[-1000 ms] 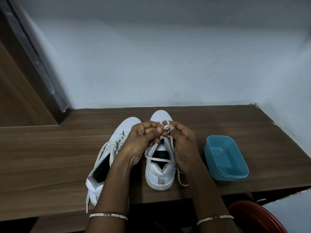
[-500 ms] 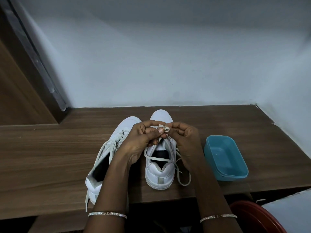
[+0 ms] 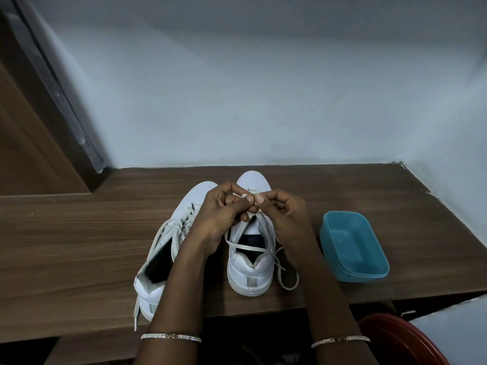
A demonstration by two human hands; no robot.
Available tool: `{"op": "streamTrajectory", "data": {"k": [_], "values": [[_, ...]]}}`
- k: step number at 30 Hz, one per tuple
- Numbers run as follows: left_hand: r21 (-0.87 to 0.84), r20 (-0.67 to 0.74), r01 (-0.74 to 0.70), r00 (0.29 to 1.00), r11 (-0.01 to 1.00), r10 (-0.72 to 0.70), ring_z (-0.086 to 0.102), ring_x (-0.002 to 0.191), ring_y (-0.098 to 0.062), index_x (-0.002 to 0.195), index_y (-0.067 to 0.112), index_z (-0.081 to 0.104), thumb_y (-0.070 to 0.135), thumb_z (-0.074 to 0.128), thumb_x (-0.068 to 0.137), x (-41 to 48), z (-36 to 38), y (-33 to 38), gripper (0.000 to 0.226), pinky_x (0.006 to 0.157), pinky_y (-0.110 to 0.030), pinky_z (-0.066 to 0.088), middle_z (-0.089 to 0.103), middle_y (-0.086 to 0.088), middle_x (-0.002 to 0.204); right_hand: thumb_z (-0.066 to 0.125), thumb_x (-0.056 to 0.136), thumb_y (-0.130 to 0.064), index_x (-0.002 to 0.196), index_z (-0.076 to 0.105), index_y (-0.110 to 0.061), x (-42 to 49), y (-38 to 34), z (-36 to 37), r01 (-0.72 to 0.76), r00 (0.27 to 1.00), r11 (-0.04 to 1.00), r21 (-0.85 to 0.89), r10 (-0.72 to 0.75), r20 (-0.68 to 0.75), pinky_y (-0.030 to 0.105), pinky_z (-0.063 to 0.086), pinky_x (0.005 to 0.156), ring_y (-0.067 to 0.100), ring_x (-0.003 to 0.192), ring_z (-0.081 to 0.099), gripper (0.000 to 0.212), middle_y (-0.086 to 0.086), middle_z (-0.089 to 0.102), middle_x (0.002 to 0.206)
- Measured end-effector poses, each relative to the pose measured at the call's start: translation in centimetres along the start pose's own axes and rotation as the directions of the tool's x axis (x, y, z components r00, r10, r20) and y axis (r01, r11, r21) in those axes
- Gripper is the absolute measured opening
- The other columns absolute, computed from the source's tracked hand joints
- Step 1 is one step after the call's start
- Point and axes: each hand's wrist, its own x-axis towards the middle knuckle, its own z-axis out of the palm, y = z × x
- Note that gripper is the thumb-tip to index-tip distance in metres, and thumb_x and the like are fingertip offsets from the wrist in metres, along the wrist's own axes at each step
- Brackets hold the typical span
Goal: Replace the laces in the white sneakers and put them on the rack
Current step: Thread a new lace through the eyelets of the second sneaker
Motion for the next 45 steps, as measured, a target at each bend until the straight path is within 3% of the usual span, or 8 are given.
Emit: {"op": "streamTrajectory", "data": {"k": [7,21,25,30,34,38,42,45], "values": [[0.011,-0.078,0.003,0.997,1.0,-0.002,0.051,0.051,-0.017,0.083,0.002,0.062,0.001,0.064,0.089,0.2,0.3,-0.3,0.006,0.054,-0.024,0.042,0.06,-0.026,0.073,0.065,0.095,-0.013,0.089,0.072,-0.008,0.1,0.5,1.3,0.009,0.995,1.0,-0.028,-0.012,-0.103,0.053,0.057,0.083,0.029,0.08,0.072,0.01,0.011,0.074,0.079],[0.223,-0.042,-0.157,0.984,0.962,0.171,0.061,0.057,-0.016,0.085,0.001,0.07,0.005,0.077,0.081,-0.1,-0.2,-0.2,0.009,0.059,-0.027,0.052,0.071,-0.012,0.069,0.068,0.092,-0.012,0.09,0.075,-0.007,0.4,0.7,1.7,-0.142,0.975,0.968,0.208,0.174,-0.14,0.061,0.053,0.091,0.038,0.086,0.07,0.009,0.023,0.073,0.087],[0.41,-0.033,-0.252,0.956,0.876,0.291,0.065,0.061,-0.021,0.086,0.02,0.074,0.015,0.078,0.082,0.0,-0.2,-0.6,0.008,0.062,-0.045,0.057,0.072,-0.003,0.07,0.069,0.089,-0.008,0.096,0.073,-0.012,0.6,0.5,1.7,-0.18,0.968,0.94,0.289,0.222,-0.118,0.056,0.054,0.092,0.037,0.084,0.068,0.009,0.019,0.073,0.084],[0.68,0.03,-0.348,0.893,0.646,0.449,0.065,0.061,-0.006,0.094,0.037,0.078,0.03,0.073,0.085,-0.3,-0.3,-0.6,0.013,0.065,-0.031,0.054,0.073,0.02,0.08,0.061,0.09,-0.001,0.107,0.06,-0.007,0.3,-0.2,1.7,-0.208,0.956,0.913,0.351,0.266,-0.125,0.047,0.051,0.079,0.031,0.078,0.062,0.018,0.021,0.064,0.082],[0.828,0.139,-0.393,0.834,0.399,0.534,0.068,0.073,-0.01,0.097,0.035,0.077,0.031,0.064,0.085,-0.5,-0.3,0.0,0.018,0.065,-0.029,0.051,0.075,0.011,0.084,0.058,0.093,0.0,0.11,0.06,-0.006,0.1,-0.8,0.9,-0.242,0.96,0.917,0.316,0.273,-0.056,0.045,0.052,0.081,0.029,0.08,0.065,0.017,0.019,0.07,0.086],[0.889,0.192,-0.354,0.864,0.29,0.465,0.063,0.083,-0.022,0.099,0.024,0.072,0.026,0.058,0.088,-0.6,0.3,0.3,0.018,0.066,-0.034,0.049,0.069,0.003,0.091,0.068,0.084,0.007,0.098,0.068,-0.003,0.0,-1.2,-0.1,-0.228,0.974,0.944,0.237,0.222,0.054,0.043,0.053,0.087,0.027,0.083,0.069,0.017,0.02,0.073,0.089],[0.908,0.171,-0.294,0.91,0.298,0.377,0.057,0.089,-0.026,0.101,0.015,0.063,0.021,0.052,0.093,-0.1,0.4,0.1,0.014,0.069,-0.036,0.045,0.06,-0.003,0.1,0.08,0.076,0.0,0.09,0.075,-0.006,-0.1,-1.2,-0.7,-0.131,0.991,0.989,0.071,0.129,0.033,0.041,0.056,0.089,0.023,0.087,0.071,0.016,0.014,0.076,0.09],[0.842,0.179,-0.331,0.916,0.427,0.359,0.056,0.08,-0.021,0.093,0.011,0.061,0.024,0.046,0.097,0.3,-0.1,-0.1,0.02,0.066,-0.035,0.042,0.059,-0.003,0.09,0.076,0.081,0.001,0.09,0.074,-0.008,-0.1,-1.2,-0.7,-0.077,0.996,0.997,0.03,0.075,0.051,0.033,0.055,0.084,0.016,0.085,0.072,0.013,0.006,0.077,0.088]]}}
